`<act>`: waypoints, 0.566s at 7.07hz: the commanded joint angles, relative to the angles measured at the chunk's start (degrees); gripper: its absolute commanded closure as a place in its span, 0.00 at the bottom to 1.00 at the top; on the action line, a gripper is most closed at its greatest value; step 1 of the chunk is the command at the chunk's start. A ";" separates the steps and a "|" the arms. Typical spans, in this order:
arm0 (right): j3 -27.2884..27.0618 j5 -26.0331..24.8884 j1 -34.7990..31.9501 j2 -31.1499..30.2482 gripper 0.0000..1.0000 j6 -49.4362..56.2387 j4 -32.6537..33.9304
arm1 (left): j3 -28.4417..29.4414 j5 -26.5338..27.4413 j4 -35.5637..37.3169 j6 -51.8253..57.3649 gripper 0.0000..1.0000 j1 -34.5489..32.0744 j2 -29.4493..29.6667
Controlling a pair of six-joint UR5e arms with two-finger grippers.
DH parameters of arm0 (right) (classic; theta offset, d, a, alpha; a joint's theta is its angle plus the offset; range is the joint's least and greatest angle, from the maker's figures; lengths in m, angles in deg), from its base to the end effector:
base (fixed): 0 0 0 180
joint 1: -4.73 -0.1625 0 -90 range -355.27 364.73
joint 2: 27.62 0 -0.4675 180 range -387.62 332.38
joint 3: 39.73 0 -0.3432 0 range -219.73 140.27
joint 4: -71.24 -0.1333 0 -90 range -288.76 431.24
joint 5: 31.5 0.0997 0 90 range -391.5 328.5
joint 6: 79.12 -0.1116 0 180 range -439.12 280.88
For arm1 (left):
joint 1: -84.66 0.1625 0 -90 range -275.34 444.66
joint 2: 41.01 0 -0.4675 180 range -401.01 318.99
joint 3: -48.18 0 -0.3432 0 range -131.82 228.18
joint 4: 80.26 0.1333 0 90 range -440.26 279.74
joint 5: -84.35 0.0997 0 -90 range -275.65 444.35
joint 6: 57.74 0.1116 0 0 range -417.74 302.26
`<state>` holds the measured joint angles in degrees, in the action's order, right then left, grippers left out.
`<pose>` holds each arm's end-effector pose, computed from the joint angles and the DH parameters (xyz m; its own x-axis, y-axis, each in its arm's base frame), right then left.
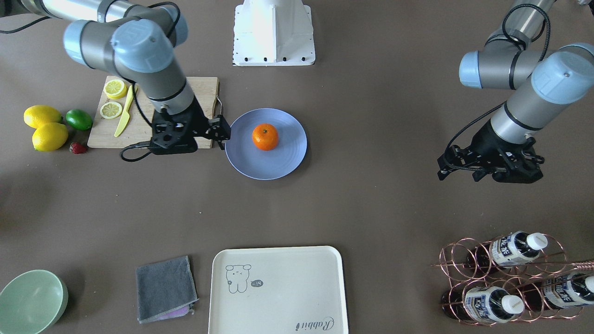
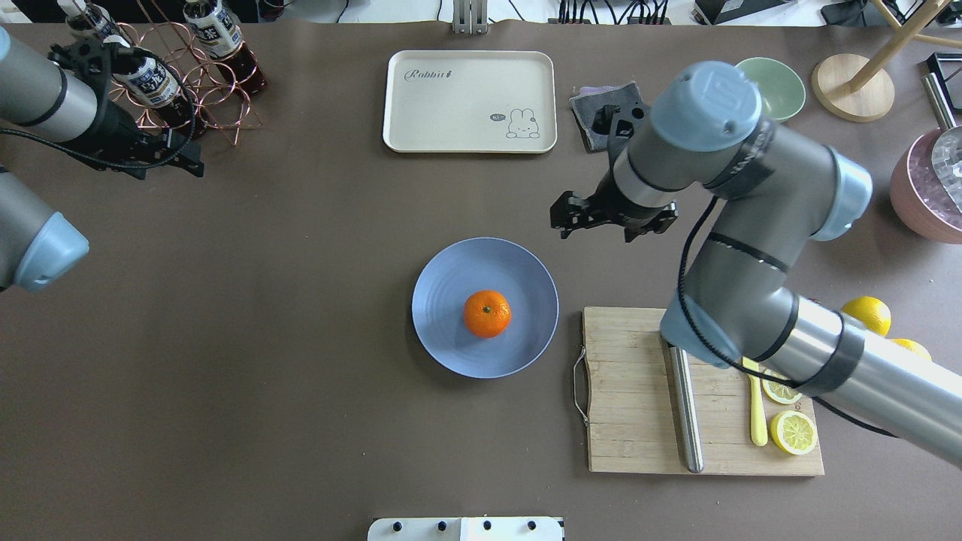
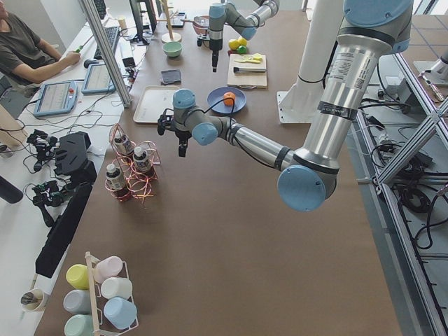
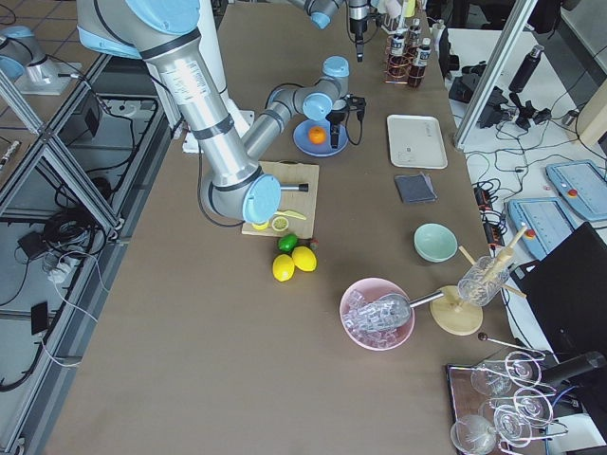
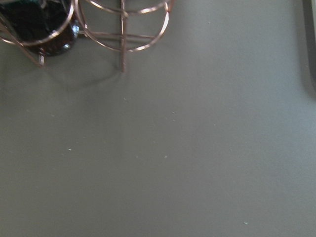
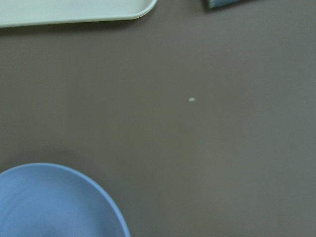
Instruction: Pick orange to plate
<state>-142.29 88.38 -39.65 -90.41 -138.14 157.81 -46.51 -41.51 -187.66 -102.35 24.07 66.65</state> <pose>-0.3863 -0.4867 0.3610 0.6334 -0.0046 0.7738 -0.0428 0.9982 0.0410 0.2324 -0.5506 0.4832 0.6368 0.0453 -0.7697 0.0979 0.9855 0.1389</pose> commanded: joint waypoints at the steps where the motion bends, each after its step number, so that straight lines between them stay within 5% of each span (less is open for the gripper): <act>1: -1.69 9.90 -15.05 -12.74 0.00 21.63 0.00 | -1.12 -6.02 14.27 18.60 0.04 -11.60 0.45; 2: -0.90 11.50 -21.30 -17.23 0.00 32.19 0.17 | -0.51 -10.33 17.98 29.12 0.03 -18.71 -0.25; 4: 2.43 12.57 -30.28 -22.79 0.00 47.78 0.18 | 3.86 -10.55 26.59 50.31 0.04 -28.31 -0.43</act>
<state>-141.81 100.13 -64.18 -109.68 -100.13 157.96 -45.32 -51.37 -166.00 -64.34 1.65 66.35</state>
